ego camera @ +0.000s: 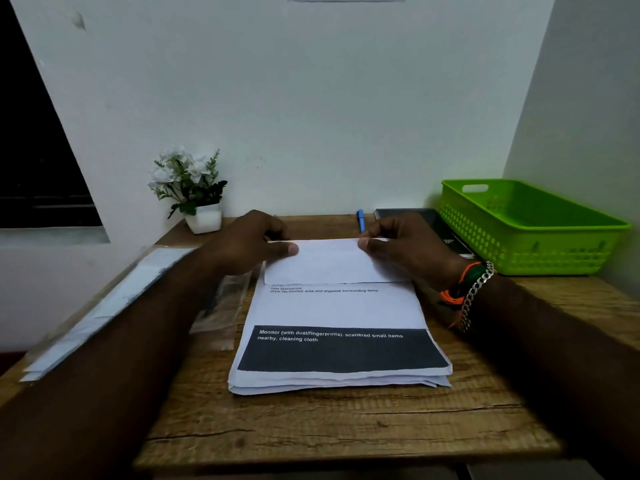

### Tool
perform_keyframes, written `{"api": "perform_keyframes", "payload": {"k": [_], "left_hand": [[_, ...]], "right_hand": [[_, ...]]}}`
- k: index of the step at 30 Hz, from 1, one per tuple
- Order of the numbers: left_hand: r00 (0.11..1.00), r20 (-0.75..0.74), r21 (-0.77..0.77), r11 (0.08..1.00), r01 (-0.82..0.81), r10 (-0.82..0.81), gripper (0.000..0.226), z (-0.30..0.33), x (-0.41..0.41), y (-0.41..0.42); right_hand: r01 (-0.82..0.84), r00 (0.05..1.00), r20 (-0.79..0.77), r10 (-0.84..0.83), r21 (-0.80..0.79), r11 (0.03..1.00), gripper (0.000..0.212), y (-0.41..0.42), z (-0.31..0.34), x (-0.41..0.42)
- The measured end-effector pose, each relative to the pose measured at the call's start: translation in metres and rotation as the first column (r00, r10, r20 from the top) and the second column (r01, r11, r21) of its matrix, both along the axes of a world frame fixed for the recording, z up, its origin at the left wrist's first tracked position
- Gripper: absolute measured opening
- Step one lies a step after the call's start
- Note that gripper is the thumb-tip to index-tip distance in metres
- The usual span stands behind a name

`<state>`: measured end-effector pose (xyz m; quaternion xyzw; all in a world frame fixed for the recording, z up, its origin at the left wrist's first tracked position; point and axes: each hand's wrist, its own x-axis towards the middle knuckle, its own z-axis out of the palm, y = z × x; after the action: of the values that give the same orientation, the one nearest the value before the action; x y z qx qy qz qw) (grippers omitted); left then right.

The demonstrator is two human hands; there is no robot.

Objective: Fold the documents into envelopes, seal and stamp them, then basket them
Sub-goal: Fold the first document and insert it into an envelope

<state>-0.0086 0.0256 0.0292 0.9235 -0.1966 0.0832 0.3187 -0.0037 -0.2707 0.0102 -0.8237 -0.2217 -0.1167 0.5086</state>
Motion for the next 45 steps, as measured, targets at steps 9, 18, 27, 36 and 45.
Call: {"api": "perform_keyframes", "payload": {"k": [9, 18, 27, 36, 45], "left_hand": [[0.998, 0.055, -0.002, 0.999, -0.033, 0.033, 0.021, -0.005, 0.005, -0.004], [0.977, 0.182, -0.053, 0.993, -0.101, 0.109, 0.004, 0.007, -0.001, -0.005], [0.98, 0.195, 0.017, 0.999, -0.035, 0.031, 0.018, 0.022, -0.035, -0.025], [0.999, -0.038, 0.259, 0.966, 0.023, -0.013, 0.037, 0.007, -0.037, -0.034], [0.998, -0.049, 0.305, 0.952, -0.028, 0.045, 0.065, 0.009, -0.041, -0.039]], "right_hand": [[0.104, 0.994, 0.001, -0.106, -0.178, 0.978, 0.017, -0.028, 0.003, 0.01], [0.02, 0.997, 0.082, -0.006, -0.178, 0.984, 0.013, -0.026, 0.015, -0.001], [0.009, 0.963, 0.258, 0.074, -0.307, 0.952, 0.012, -0.019, 0.024, -0.017], [-0.105, 0.99, 0.018, 0.143, -0.595, 0.797, 0.019, -0.018, 0.016, -0.013], [-0.077, 0.997, -0.037, 0.069, -0.629, 0.774, 0.047, -0.012, 0.018, -0.024]]}}
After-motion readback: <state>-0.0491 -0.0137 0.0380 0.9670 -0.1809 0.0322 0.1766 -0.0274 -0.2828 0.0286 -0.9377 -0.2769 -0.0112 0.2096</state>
